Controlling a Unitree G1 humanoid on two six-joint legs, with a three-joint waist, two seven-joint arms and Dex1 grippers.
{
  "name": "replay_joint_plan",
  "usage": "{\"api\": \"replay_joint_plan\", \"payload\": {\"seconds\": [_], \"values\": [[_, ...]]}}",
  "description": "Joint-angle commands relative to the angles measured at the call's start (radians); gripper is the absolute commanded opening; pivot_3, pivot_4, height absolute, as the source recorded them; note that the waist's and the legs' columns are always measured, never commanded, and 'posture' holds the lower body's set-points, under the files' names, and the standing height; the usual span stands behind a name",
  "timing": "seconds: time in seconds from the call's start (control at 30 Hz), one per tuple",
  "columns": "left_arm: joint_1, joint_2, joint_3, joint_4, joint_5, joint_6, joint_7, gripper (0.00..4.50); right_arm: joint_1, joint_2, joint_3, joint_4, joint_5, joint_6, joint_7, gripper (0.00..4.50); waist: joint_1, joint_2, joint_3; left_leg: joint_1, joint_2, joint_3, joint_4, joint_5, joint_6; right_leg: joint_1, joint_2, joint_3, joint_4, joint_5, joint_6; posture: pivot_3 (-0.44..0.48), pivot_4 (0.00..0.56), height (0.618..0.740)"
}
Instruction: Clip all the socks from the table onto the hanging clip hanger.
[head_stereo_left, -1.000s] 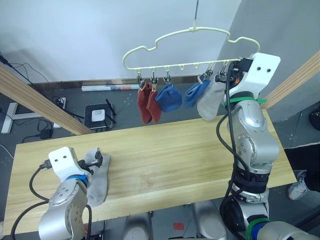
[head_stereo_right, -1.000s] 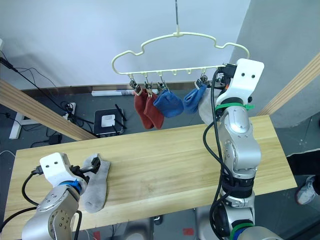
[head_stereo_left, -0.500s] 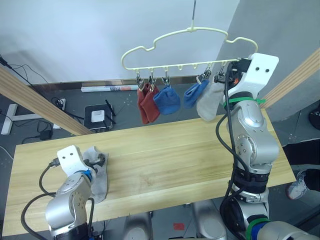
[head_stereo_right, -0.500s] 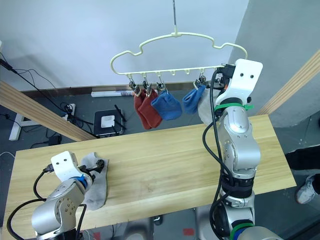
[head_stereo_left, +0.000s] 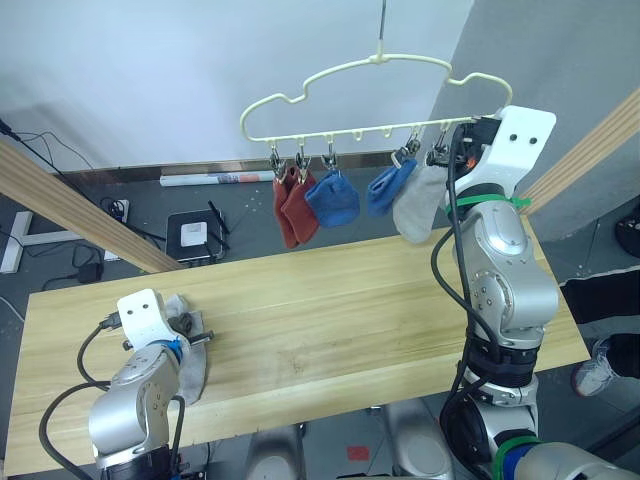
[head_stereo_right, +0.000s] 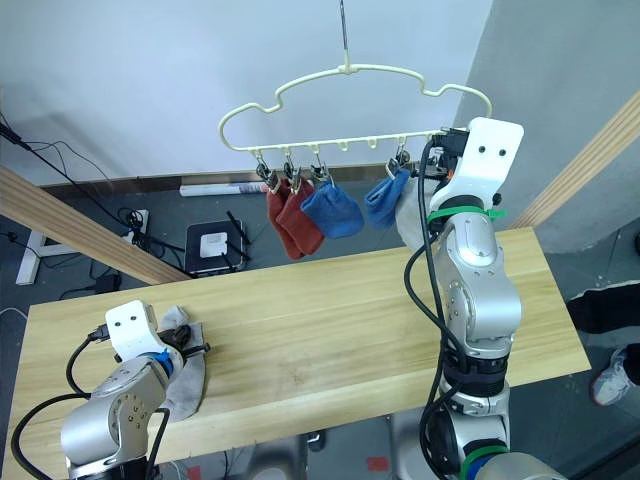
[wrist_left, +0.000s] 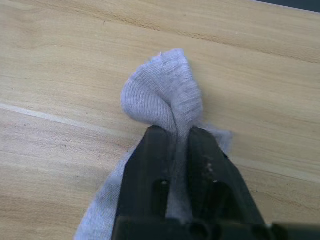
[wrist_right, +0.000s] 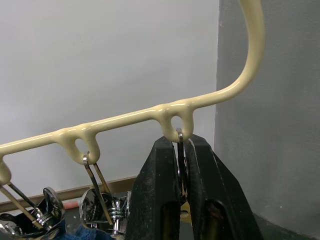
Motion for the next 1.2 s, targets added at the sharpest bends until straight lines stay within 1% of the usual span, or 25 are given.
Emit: {"api": "replay_joint_plan", "payload": {"seconds": [0.03, 0.07, 0.13, 0.23, 0.27, 0.33, 0.4, 0.5, 0.57, 0.63, 0.73, 0.9, 0.97, 1.13, 1.2], "values": [[0.051, 0.041, -0.066, 0.033, 0.006, -0.033, -0.079, 0.11, 0.0, -0.006, 0.006, -0.048, 0.003, -0.008, 0.006, 0.0, 0.001, 0.0, 0.0, 0.0, 0.0, 0.0, 0.0, 0.0, 0.0, 0.0, 0.0, 0.0, 0.0, 0.0, 0.0, -0.158, 0.421, 0.74], [0.053, 0.055, -0.086, 0.031, 0.007, -0.053, -0.101, 0.09, 0.0, -0.007, 0.006, -0.048, 0.003, -0.008, 0.006, 0.0, 0.001, 0.0, 0.0, 0.0, 0.0, 0.0, 0.0, 0.0, 0.0, 0.0, 0.0, 0.0, 0.0, 0.0, 0.0, -0.158, 0.421, 0.74], [0.05, 0.107, -0.166, 0.025, 0.023, -0.146, -0.184, 0.08, 0.0, -0.008, 0.006, -0.047, 0.004, -0.009, 0.005, 0.0, 0.002, 0.0, 0.0, 0.0, 0.0, 0.0, 0.0, 0.0, 0.0, 0.0, 0.0, 0.0, 0.0, 0.0, 0.0, -0.158, 0.422, 0.74], [-0.012, 0.186, -0.331, 0.019, 0.049, -0.359, -0.371, 0.07, -0.002, -0.013, 0.006, -0.044, 0.003, -0.008, 0.005, 0.0, 0.012, 0.001, 0.001, -0.001, -0.001, -0.001, 0.0, 0.0, 0.0, -0.001, -0.001, -0.001, -0.001, 0.0, 0.0, -0.158, 0.42, 0.74], [-0.03, 0.199, -0.363, 0.027, 0.053, -0.41, -0.411, 0.06, -0.002, -0.014, 0.006, -0.042, 0.002, -0.008, 0.005, 0.0, 0.015, 0.001, 0.001, -0.002, -0.001, -0.001, 0.0, 0.0, 0.0, -0.001, -0.002, -0.001, -0.002, 0.0, 0.0, -0.161, 0.418, 0.74], [-0.091, 0.21, -0.411, 0.06, 0.059, -0.494, -0.471, 0.05, -0.005, -0.018, 0.005, -0.043, 0.0, -0.003, 0.004, 0.0, 0.015, 0.001, 0.001, -0.003, -0.001, 0.0, 0.0, 0.0, 0.0, -0.001, -0.002, -0.001, -0.005, 0.0, 0.0, -0.164, 0.417, 0.74], [-0.192, 0.208, -0.474, 0.107, 0.057, -0.61, -0.567, 0.04, -0.01, -0.025, 0.004, -0.053, -0.001, 0.011, 0.004, 0.0, 0.013, 0.001, 0.001, -0.003, -0.001, 0.001, 0.0, 0.0, 0.0, -0.001, -0.003, -0.001, -0.005, 0.003, -0.005, -0.172, 0.415, 0.74], [-0.284, 0.203, -0.544, 0.168, 0.071, -0.741, -0.667, 0.03, -0.012, -0.031, 0.001, -0.064, -0.001, 0.029, 0.002, 0.0, 0.007, 0.001, 0.0, -0.005, -0.001, 0.0, -0.001, 0.0, 0.0, -0.002, -0.002, -0.001, -0.005, 0.003, -0.005, -0.176, 0.415, 0.74], [-0.345, 0.182, -0.597, 0.2, 0.074, -0.831, -0.735, 0.02, -0.013, -0.034, -0.003, -0.076, 0.0, 0.046, -0.001, 0.0, 0.002, 0.001, 0.0, -0.005, -0.001, 0.001, -0.003, 0.0, 0.0, -0.003, -0.002, -0.001, -0.005, 0.003, -0.005, -0.188, 0.414, 0.74], [-0.39, 0.155, -0.634, 0.229, 0.073, -0.894, -0.778, 0.01, -0.017, -0.037, -0.006, -0.085, 0.0, 0.061, -0.003, 0.0, 0.003, 0.001, 0.0, -0.005, -0.001, 0.001, -0.004, 0.0, 0.0, -0.003, -0.002, -0.001, -0.005, 0.003, -0.005, -0.188, 0.414, 0.74], [-0.443, 0.11, -0.668, 0.265, 0.063, -0.954, -0.826, 0.01, -0.025, -0.041, -0.011, -0.095, 0.0, 0.078, -0.004, 0.0, 0.002, 0.001, 0.0, -0.005, -0.001, 0.001, -0.005, 0.0, 0.0, -0.003, -0.002, -0.001, -0.006, 0.003, -0.005, -0.205, 0.412, 0.74], [-0.534, -0.033, -0.706, 0.331, 0.045, -0.94, -0.812, 0.0, -0.028, -0.044, -0.014, -0.1, -0.002, 0.091, -0.005, 0.0, 0.003, 0.001, 0.0, -0.006, -0.002, 0.0, -0.003, 0.0, 0.0, -0.003, -0.002, -0.002, -0.006, 0.003, -0.005, -0.207, 0.41, 0.74], [-0.55, -0.072, -0.708, 0.351, 0.043, -0.931, -0.803, 0.0, -0.029, -0.044, -0.014, -0.101, -0.002, 0.093, -0.005, 0.0, 0.002, 0.001, 0.0, -0.008, -0.002, -0.001, -0.001, -0.001, 0.001, -0.003, -0.001, -0.002, -0.006, 0.003, -0.004, -0.207, 0.41, 0.74], [-0.595, -0.175, -0.746, 0.426, 0.072, -0.93, -0.77, 0.0, -0.037, -0.045, -0.015, -0.099, -0.004, 0.096, -0.007, 0.0, 0.001, 0.0, 0.0, -0.009, -0.002, -0.001, 0.0, -0.001, 0.001, -0.003, 0.0, -0.003, -0.006, 0.003, -0.004, -0.218, 0.407, 0.74], [-0.616, -0.223, -0.753, 0.483, 0.098, -0.938, -0.724, 0.0, -0.037, -0.044, -0.015, -0.098, -0.004, 0.096, -0.007, 0.0, 0.001, 0.0, 0.0, -0.009, -0.002, -0.001, 0.0, -0.001, 0.001, -0.003, 0.001, -0.003, -0.006, 0.003, -0.004, -0.218, 0.407, 0.74]]}}
